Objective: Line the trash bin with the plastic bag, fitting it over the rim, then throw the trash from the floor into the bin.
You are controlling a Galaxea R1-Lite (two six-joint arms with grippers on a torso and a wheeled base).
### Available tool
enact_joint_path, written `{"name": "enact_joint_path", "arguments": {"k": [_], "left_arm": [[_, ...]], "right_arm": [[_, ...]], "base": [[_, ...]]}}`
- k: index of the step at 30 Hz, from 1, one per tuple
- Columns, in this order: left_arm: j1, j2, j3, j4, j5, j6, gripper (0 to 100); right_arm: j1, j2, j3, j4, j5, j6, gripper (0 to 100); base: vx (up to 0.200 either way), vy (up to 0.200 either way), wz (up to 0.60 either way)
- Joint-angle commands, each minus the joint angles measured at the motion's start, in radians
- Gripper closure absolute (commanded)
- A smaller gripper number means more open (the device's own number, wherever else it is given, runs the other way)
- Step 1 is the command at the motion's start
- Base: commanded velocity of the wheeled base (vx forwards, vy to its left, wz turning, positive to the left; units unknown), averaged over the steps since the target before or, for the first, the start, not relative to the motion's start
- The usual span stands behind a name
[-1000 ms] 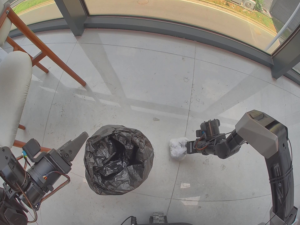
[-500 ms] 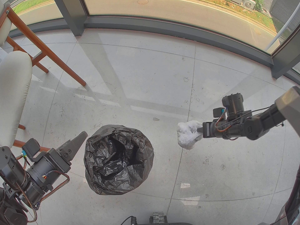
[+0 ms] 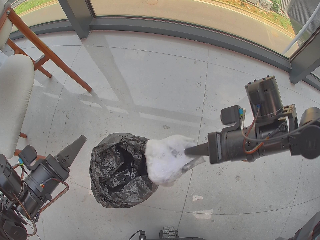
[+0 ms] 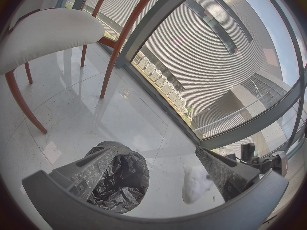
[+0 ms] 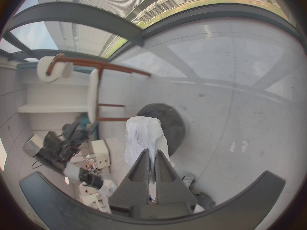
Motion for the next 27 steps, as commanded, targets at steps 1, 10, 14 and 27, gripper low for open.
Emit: {"name": "enact_joint_path", "arguments": {"k": [1,10,14,27], "left_arm": [[0.075,-0.042,0.016,-0.012,-0.007,-0.005,0],[0.077,-0.070,0.016,-0.004,0.034,0.017,0],[0.079,-0.070,0.016,-0.004,0.036,0.017,0],[0.080,-0.070,0.016,-0.004,0.031,0.011,0]], "right_arm": [[0.130,0.053,-0.015,-0.016,-0.031,0.013,100],[0.176,0.178,-0.061,-0.078,-0.037,0.014,100],[0.165,0.224,-0.093,-0.082,-0.037,0.013,100],[0.092,0.253,-0.052,-0.125,-0.079,-0.052,100]], "base": [[0.000,0.000,0.00],[0.000,0.156,0.00],[0.000,0.200,0.00],[0.000,0.062,0.00]]}}
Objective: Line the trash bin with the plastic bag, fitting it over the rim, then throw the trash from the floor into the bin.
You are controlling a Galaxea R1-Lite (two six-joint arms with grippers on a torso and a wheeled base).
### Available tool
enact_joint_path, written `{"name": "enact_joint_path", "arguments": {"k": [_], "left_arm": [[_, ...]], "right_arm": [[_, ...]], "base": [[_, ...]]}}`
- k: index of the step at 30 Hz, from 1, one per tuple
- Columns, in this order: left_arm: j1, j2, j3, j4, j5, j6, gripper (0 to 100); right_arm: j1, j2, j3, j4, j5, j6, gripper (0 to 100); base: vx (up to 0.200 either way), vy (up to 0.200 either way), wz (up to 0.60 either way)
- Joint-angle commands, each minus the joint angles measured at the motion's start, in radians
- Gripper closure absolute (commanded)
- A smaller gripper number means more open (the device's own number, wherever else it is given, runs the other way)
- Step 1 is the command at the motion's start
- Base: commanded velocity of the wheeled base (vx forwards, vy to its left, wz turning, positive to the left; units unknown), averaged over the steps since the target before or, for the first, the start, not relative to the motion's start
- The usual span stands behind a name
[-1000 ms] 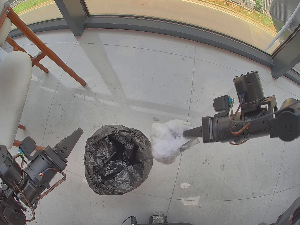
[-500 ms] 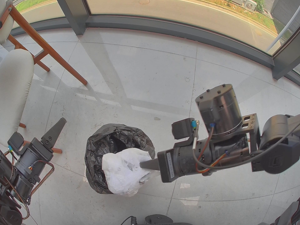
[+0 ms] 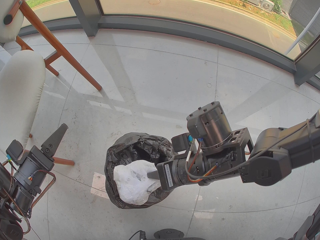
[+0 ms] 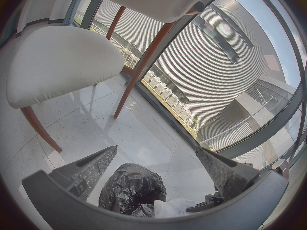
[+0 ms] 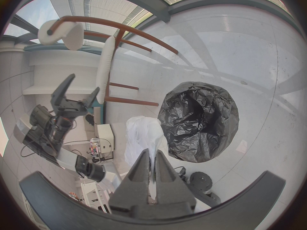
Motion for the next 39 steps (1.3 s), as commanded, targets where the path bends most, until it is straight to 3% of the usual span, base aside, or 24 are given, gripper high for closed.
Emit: {"name": "enact_joint_path", "arguments": {"k": [1,2,8,11,12,13,14,18,20,21,25,29,32,34,36,39], "left_arm": [[0.001,-0.002,0.016,0.001,0.002,-0.001,0],[0.001,-0.003,0.016,0.001,0.004,0.001,0],[0.031,-0.065,0.018,0.001,0.005,0.004,0],[0.055,-0.104,0.018,0.001,0.005,0.004,0],[0.078,-0.141,0.016,0.001,0.004,0.005,0],[0.078,-0.141,0.016,0.001,0.004,0.005,0],[0.113,-0.195,0.018,0.002,0.002,0.015,0],[0.190,-0.310,0.016,0.044,-0.004,0.093,0],[0.204,-0.350,0.016,0.075,-0.004,0.120,0],[0.230,-0.424,0.016,0.130,-0.004,0.154,0],[0.282,-0.621,0.010,0.371,-0.004,0.211,0],[0.284,-0.953,-0.021,0.814,-0.004,0.274,0],[0.285,-1.240,-0.061,1.243,-0.007,0.331,0],[0.296,-1.310,-0.062,1.389,0.005,0.369,0],[0.343,-1.319,-0.038,1.447,0.002,0.392,0],[0.336,-1.319,0.008,1.437,-0.004,0.401,0]], "right_arm": [[-0.036,0.009,0.033,-0.038,-0.005,-0.022,100],[-0.044,0.006,0.039,-0.058,-0.008,-0.023,0],[-0.125,-0.114,0.116,-0.110,-0.076,-0.017,0],[-0.182,-0.209,0.162,-0.109,-0.076,-0.012,0],[-0.245,-0.301,0.203,-0.105,-0.076,-0.012,0],[-0.245,-0.301,0.203,-0.105,-0.076,-0.012,0],[-0.329,-0.399,0.240,-0.098,-0.077,-0.012,0],[-0.527,-0.595,0.341,-0.099,-0.097,-0.014,0],[-0.576,-0.655,0.370,-0.096,-0.122,-0.017,0],[-0.632,-0.750,0.424,-0.095,-0.166,-0.022,0],[-0.675,-0.956,0.553,-0.093,-0.244,-0.025,0],[-0.710,-1.168,0.716,-0.090,-0.294,-0.055,0],[-0.744,-1.322,0.851,-0.092,-0.297,-0.149,0],[-0.760,-1.393,0.918,-0.095,-0.294,-0.204,0],[-0.774,-1.528,1.029,-0.093,-0.290,-0.293,0],[-0.770,-1.741,1.151,-0.075,-0.283,-0.398,0]], "base": [[0.000,0.000,0.00],[0.000,0.000,0.00],[0.000,0.000,0.00],[0.000,0.000,0.00],[0.000,0.000,0.00],[0.000,0.000,0.00],[0.000,0.000,0.00],[0.000,0.000,0.00],[0.000,0.000,0.00],[0.000,0.000,0.00],[0.000,0.000,0.00],[0.000,0.000,0.00],[0.000,0.000,0.00],[0.000,0.000,0.00],[0.000,0.000,0.00],[0.000,0.000,0.00]]}}
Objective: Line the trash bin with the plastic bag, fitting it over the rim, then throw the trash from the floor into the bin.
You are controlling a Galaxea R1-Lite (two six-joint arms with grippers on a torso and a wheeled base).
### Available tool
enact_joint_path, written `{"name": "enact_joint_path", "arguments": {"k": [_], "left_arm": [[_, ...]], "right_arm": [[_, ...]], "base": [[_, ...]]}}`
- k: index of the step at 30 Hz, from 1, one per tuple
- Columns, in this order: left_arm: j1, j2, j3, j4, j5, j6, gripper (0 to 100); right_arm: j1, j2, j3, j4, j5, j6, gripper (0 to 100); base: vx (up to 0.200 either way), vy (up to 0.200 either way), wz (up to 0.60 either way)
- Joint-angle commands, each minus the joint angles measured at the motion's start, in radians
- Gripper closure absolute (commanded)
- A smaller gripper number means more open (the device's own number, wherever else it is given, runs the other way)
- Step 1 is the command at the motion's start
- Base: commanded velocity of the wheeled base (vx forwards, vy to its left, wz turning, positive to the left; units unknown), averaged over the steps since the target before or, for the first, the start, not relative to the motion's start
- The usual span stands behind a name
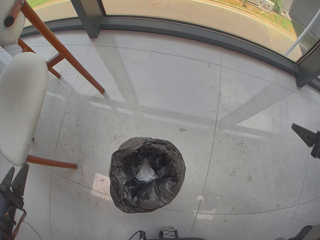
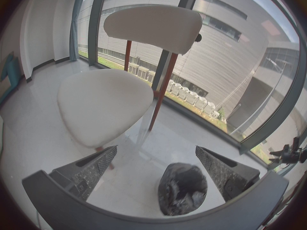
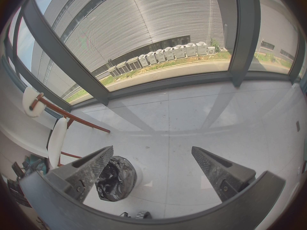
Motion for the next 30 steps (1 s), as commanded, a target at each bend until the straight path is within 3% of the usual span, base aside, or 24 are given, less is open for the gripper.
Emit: {"name": "enact_joint_path", "arguments": {"k": [1,2,5,6,7,10,15,19,23,26,30], "left_arm": [[0.073,-0.471,0.021,0.457,-0.009,0.142,0],[0.073,-0.471,0.021,0.459,-0.041,0.169,0],[0.073,-0.471,0.019,0.468,-0.129,0.294,0],[0.073,-0.471,0.019,0.468,-0.129,0.294,0],[0.073,-0.471,0.016,0.482,-0.172,0.371,0],[0.073,-0.471,-0.001,0.534,-0.265,0.400,0],[0.078,-0.471,-0.006,0.537,-0.247,0.374,0],[0.081,-0.474,0.001,0.528,0.011,0.313,0],[0.079,-0.477,-0.002,0.536,0.092,0.330,0],[0.079,-0.480,-0.002,0.536,0.097,0.330,0],[0.076,-0.480,0.001,0.531,-0.031,0.363,0]], "right_arm": [[-0.088,-0.770,0.460,0.109,-0.044,-0.290,0],[-0.093,-0.804,0.437,0.240,-0.055,-0.290,0],[-0.093,-0.750,0.457,0.158,-0.053,-0.282,0],[-0.093,-0.750,0.457,0.158,-0.053,-0.282,0],[-0.093,-0.758,0.460,0.166,-0.032,-0.275,0],[-0.090,-0.761,0.459,0.218,0.026,-0.267,0],[-0.091,-0.758,0.460,0.206,0.022,-0.270,0],[-0.093,-0.758,0.460,0.206,0.020,-0.267,0],[-0.095,-0.758,0.460,0.206,0.019,-0.267,0],[-0.095,-0.758,0.460,0.206,0.019,-0.269,0],[-0.093,-0.758,0.460,0.206,0.020,-0.267,0]], "base": [[0.000,0.000,0.00],[0.000,0.000,0.00],[0.000,0.000,0.00],[0.000,0.000,0.00],[0.000,0.000,0.00],[0.000,0.000,0.00],[0.000,0.000,0.00],[0.000,0.000,0.00],[0.000,0.000,0.00],[0.000,0.000,0.00],[0.000,0.000,0.00]]}}
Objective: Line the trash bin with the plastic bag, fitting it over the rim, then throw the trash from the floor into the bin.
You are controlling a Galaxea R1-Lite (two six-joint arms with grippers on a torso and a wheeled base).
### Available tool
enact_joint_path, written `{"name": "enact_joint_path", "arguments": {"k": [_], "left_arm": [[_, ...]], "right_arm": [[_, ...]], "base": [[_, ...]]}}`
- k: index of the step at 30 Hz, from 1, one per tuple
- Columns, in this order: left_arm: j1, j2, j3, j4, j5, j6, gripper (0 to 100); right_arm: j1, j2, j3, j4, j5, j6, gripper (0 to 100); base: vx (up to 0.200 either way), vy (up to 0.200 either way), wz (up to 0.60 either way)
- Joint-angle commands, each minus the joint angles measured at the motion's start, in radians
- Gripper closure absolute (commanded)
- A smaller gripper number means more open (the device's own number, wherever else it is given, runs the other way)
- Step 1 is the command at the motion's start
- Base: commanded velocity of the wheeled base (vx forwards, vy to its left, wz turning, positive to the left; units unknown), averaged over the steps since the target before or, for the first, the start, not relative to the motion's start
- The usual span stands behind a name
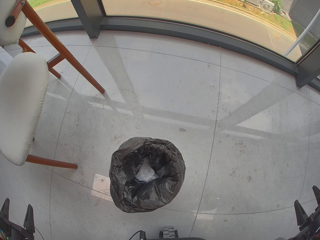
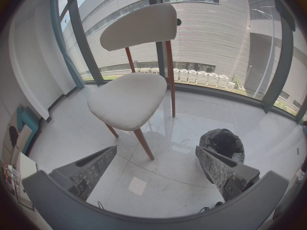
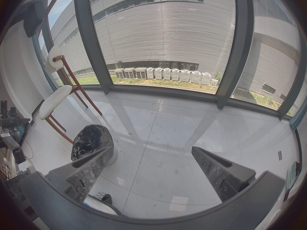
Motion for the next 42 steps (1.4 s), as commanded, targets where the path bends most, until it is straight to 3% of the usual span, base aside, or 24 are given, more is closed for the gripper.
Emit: {"name": "enact_joint_path", "arguments": {"k": [1,2,3,5,8,11,19,20,21,22,28,42], "left_arm": [[-0.002,-0.006,0.000,-0.001,-0.190,0.036,0],[-0.002,-0.006,-0.001,-0.001,-0.202,0.039,0],[-0.002,-0.004,0.000,-0.001,-0.303,0.063,0],[-0.002,-0.004,0.002,-0.004,-0.357,0.077,0],[0.001,-0.004,0.005,-0.007,-0.334,0.072,0],[0.001,-0.004,0.033,-0.031,-0.154,0.025,0],[0.001,-0.004,0.033,-0.033,-0.200,0.022,0],[0.001,-0.004,0.033,-0.033,-0.199,0.022,0],[0.001,-0.004,0.033,-0.033,-0.199,0.022,0],[0.001,-0.004,0.033,-0.033,-0.197,0.020,0],[0.000,-0.004,0.033,-0.034,-0.202,0.020,0],[0.001,-0.003,0.033,-0.034,-0.210,0.022,0]], "right_arm": [[0.002,0.001,0.018,0.001,0.002,-0.001,0],[0.000,0.001,0.018,0.001,0.002,-0.001,0],[0.002,0.001,0.018,0.001,0.002,-0.001,0],[-0.002,-0.003,0.018,0.001,0.000,-0.001,0],[-0.006,-0.003,0.018,0.003,-0.028,0.004,0],[-0.006,-0.003,0.018,0.003,-0.031,0.004,0],[-0.006,-0.001,0.016,0.007,-0.029,0.004,0],[-0.091,-0.009,0.015,0.015,-0.026,-0.002,0],[-0.091,-0.009,0.015,0.015,-0.026,-0.002,0],[-0.183,-0.003,0.018,0.004,-0.023,-0.005,0],[-0.086,-0.105,0.018,0.003,0.005,-0.028,0],[-0.098,-0.087,0.018,0.003,0.003,-0.034,0]], "base": [[0.000,0.000,0.00],[0.000,0.000,0.00],[0.000,0.000,0.00],[0.000,0.000,0.00],[0.000,0.000,0.00],[0.000,0.000,0.00],[0.000,0.000,0.00],[0.000,0.000,0.00],[0.000,0.000,0.00],[0.000,0.000,0.00],[0.000,0.000,0.00],[0.000,0.000,0.00]]}}
